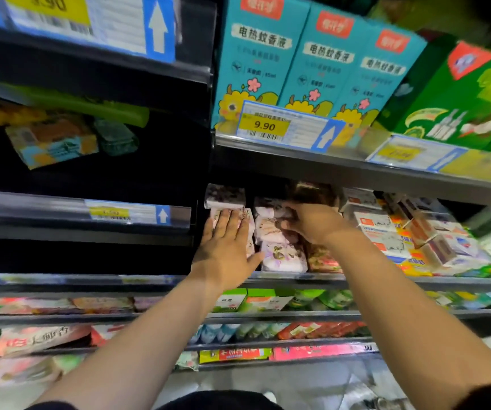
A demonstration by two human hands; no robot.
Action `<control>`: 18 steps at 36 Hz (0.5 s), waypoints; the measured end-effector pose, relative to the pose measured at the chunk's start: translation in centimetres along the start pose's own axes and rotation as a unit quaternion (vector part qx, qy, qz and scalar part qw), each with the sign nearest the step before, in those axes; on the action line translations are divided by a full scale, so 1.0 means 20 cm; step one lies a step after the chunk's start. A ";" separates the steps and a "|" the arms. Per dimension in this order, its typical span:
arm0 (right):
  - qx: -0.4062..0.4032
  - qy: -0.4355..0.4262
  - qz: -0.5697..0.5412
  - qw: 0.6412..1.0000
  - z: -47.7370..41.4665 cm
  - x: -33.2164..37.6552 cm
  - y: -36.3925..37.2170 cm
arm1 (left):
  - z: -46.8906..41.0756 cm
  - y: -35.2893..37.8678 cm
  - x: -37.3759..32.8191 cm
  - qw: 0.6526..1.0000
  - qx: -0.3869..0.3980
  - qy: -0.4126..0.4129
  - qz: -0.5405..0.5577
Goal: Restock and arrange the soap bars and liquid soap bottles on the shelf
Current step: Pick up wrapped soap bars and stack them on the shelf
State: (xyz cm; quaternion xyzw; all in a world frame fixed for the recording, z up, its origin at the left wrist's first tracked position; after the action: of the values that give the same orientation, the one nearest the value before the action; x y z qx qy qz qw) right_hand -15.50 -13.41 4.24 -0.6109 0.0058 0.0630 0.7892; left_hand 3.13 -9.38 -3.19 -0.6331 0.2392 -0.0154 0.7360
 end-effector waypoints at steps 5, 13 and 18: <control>0.046 -0.013 -0.017 0.999 -0.11 0.02 -0.01 | -0.03 0.02 0.01 0.999 -0.039 0.000 -0.030; 0.071 -0.023 -0.024 0.997 -0.23 0.01 -0.02 | -0.05 0.07 0.03 0.997 -0.079 0.009 0.000; 0.098 -0.023 -0.019 0.995 -0.26 0.02 0.01 | -0.05 0.09 0.03 0.997 -0.074 0.020 0.010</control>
State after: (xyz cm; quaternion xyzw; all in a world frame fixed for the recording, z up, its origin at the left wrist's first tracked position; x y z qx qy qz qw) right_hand -14.87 -18.34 2.65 -0.5291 -0.0174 0.0616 0.8462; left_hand 2.87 -10.09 -5.25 -0.6834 0.2607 -0.0033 0.6819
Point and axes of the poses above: each hand's wrist, its own z-axis away from the middle knuckle, its own y-axis out of the palm, x = y × z, the point moved 4 cm from there along -z, towards the middle knuckle, and after that the axes turned 8 degrees about z, right-handed, at the moved point
